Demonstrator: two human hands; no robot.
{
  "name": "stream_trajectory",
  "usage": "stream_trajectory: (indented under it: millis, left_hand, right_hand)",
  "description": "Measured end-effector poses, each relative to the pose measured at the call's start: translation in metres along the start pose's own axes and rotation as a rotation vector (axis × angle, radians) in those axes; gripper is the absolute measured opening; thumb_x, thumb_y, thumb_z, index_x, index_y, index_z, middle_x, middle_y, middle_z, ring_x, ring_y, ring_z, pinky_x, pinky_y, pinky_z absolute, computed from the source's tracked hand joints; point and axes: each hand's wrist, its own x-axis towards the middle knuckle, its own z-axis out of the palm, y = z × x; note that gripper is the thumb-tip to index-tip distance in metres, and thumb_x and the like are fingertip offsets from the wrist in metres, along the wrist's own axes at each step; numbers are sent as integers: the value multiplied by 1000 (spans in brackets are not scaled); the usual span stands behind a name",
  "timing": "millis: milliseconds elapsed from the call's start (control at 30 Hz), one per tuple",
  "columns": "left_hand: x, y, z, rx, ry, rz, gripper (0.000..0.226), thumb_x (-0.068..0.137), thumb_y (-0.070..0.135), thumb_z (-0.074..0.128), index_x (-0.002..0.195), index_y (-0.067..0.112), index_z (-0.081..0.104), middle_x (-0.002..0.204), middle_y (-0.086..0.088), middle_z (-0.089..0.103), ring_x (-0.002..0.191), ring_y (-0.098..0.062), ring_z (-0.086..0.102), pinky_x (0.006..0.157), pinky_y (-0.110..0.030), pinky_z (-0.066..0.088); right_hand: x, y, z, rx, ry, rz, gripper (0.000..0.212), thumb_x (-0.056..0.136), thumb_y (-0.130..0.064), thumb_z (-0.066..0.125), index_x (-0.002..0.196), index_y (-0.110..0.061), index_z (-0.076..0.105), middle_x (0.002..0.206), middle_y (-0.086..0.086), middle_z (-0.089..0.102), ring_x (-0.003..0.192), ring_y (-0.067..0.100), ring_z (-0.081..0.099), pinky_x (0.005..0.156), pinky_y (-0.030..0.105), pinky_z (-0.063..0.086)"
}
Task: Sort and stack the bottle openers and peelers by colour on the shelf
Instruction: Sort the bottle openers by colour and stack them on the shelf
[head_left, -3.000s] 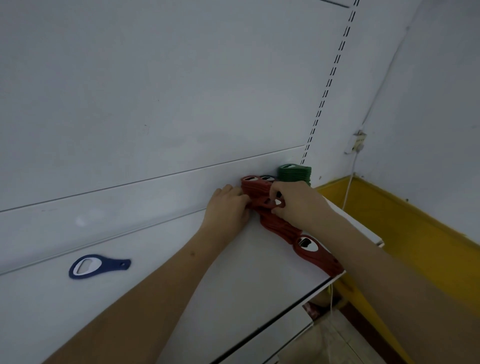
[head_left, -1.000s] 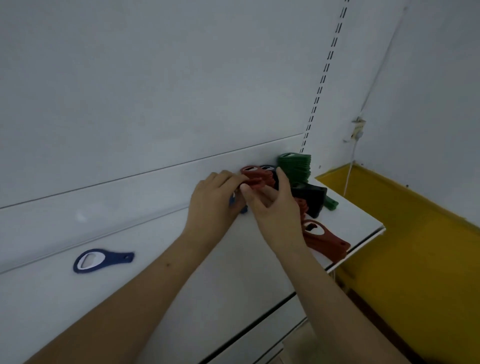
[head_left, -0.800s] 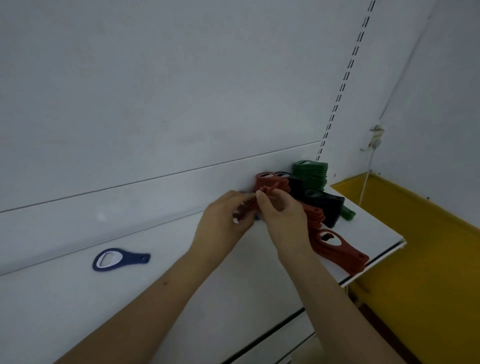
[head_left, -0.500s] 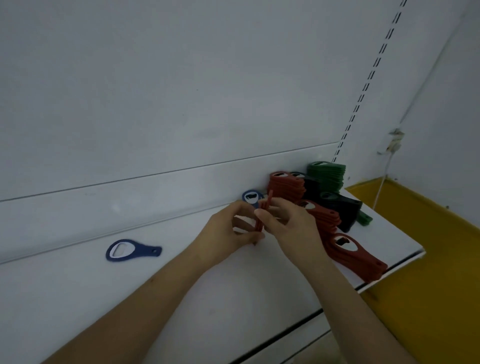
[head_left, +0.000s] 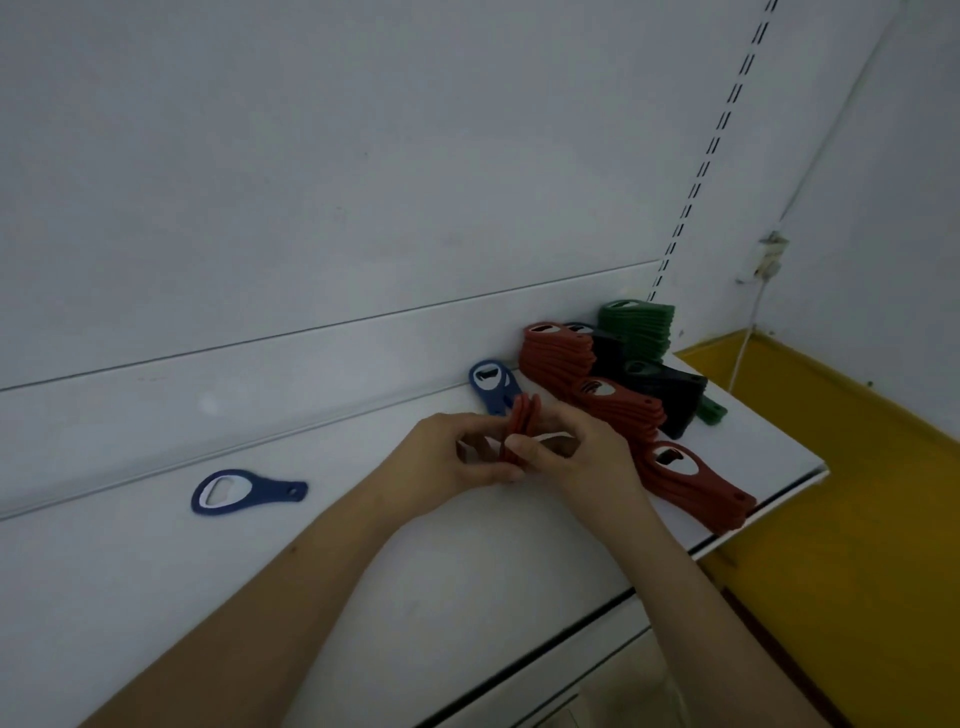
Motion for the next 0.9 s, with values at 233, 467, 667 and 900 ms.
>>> stream_trajectory:
  millis: [233,467,667,900]
  left_hand:
    - [-4,1,-1,94,35,74,37,75,25,85,109,34,73,91,20,68,83,-1,62,69,-11,43]
    - [-1,6,-1,242,98,181,50,73,22,86,121,25,70,104,14,63,88,-3,63,71,-9,49]
    - [-2,5,4,385,94,261,45,77,29,81,120,23,69,112,9,63,93,-6,60,84,-24,51]
    - [-3,5,8,428,110,375,43,74,25,83,115,20,71,110,4,66,95,-9,61,86,-23,51]
  right_hand:
    - [-1,-11,-13,-276,28,-132,53,69,-34,86,109,-29,51,104,-16,55,84,2,56,71,11,46]
    - [8,-44,-33,-1140,-109,-785,48,59,-26,90,95,-18,61,85,-1,66,70,20,63,59,31,50]
    - [3,-54,-27,-1365,-363,-539,39,95,-17,56,128,-20,36,101,-2,64,85,19,65,68,32,51]
    - [-8,-47,-12,-1378,-153,-464,37,44,-8,90,71,-15,66,51,-1,55,37,14,45,45,20,-2]
